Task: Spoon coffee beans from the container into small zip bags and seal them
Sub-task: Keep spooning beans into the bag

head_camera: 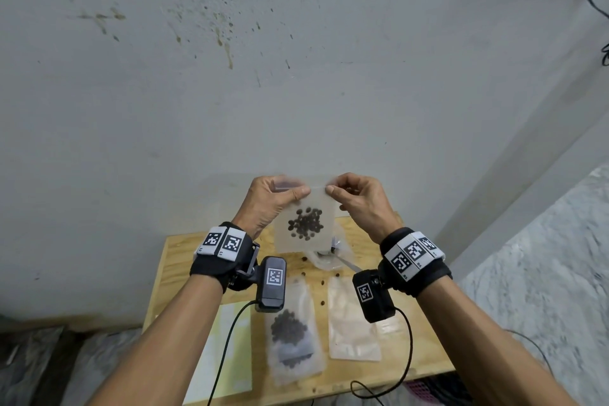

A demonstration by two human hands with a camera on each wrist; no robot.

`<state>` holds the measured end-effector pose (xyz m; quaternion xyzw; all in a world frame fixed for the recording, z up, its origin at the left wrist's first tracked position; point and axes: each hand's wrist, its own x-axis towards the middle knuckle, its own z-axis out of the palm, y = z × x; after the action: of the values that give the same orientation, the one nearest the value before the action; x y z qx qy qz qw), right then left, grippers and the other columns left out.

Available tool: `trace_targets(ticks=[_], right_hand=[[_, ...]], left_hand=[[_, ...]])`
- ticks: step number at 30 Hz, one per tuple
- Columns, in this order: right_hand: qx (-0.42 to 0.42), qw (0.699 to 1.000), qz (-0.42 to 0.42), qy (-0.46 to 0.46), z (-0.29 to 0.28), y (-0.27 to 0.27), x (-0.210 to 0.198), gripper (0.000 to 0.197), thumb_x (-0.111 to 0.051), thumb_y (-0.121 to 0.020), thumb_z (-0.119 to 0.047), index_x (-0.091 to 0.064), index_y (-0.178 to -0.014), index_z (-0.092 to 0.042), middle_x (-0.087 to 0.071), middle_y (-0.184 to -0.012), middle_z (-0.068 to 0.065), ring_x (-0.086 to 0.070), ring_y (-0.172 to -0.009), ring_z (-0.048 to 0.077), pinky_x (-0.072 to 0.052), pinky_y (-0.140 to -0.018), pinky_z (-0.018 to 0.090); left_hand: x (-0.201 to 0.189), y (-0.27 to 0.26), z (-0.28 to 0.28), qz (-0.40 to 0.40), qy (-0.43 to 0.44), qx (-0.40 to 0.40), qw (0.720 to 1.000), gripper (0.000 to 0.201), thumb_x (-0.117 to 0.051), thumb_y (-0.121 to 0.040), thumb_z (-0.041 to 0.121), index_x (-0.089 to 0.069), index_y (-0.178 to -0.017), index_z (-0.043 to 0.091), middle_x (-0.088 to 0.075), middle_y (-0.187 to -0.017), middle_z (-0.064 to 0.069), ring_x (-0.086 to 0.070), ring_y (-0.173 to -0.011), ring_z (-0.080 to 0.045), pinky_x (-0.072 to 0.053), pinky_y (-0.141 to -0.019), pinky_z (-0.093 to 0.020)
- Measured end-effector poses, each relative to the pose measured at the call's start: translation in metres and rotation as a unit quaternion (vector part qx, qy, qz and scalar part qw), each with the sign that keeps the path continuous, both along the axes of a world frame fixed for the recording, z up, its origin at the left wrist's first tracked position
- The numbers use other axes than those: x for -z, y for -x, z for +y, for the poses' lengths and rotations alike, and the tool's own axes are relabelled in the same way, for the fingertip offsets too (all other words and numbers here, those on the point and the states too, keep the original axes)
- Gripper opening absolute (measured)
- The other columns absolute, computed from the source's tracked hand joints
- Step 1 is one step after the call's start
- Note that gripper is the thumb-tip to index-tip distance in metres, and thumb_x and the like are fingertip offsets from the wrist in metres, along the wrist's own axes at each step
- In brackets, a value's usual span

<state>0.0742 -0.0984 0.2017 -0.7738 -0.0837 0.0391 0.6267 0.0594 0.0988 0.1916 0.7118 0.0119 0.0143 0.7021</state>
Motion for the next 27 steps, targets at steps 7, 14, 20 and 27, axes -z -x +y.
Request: trace_targets(ticks=[7,14,20,27], right_hand=[[-0.011,1.0,0.002,-0.012,-0.003,0.002,0.006,0.011,-0.071,-0.087,-0.017,-0.071,-0.085,-0.007,-0.068,-0.076,-0.003,-0.058,-0.066,-0.001,-0.044,-0.068,0.017],[-0.048,0.997,0.03,-0.049,0.0,0.007,0.005,0.014,-0.069,-0.088,-0.014,-0.069,-0.088,0.0,-0.07,-0.081,0.009,-0.066,-0.072,0.009,-0.05,-0.066,0.018],[-0.025,0.997,0.023,-0.063,-0.001,0.006,0.009,0.013,-0.073,-0.084,-0.014,-0.069,-0.083,-0.001,-0.068,-0.082,0.017,-0.067,-0.077,0.021,-0.054,-0.077,0.032],[-0.041,0.994,0.058,-0.085,0.0,0.01,0.01,0.015,-0.074,-0.083,-0.012,-0.069,-0.085,0.002,-0.069,-0.077,0.01,-0.066,-0.073,0.021,-0.053,-0.068,0.028]], left_hand=[[0.001,0.001,0.001,0.002,-0.021,0.009,1.0,0.023,-0.081,-0.077,0.017,-0.076,-0.095,0.003,-0.076,-0.088,-0.01,-0.072,-0.081,-0.021,-0.057,-0.076,-0.029],[0.001,0.004,-0.001,0.003,-0.017,0.014,1.0,0.019,-0.08,-0.078,0.014,-0.077,-0.093,0.004,-0.076,-0.091,-0.01,-0.072,-0.085,-0.022,-0.057,-0.08,-0.032],[0.003,0.008,-0.003,-0.008,-0.016,0.015,1.0,0.014,-0.077,-0.081,0.015,-0.076,-0.091,0.004,-0.075,-0.088,-0.015,-0.069,-0.079,-0.022,-0.057,-0.078,-0.032],[0.006,0.009,0.004,0.002,-0.027,0.007,1.0,0.011,-0.076,-0.082,0.013,-0.075,-0.088,0.004,-0.073,-0.082,-0.01,-0.068,-0.077,-0.017,-0.054,-0.074,-0.03]])
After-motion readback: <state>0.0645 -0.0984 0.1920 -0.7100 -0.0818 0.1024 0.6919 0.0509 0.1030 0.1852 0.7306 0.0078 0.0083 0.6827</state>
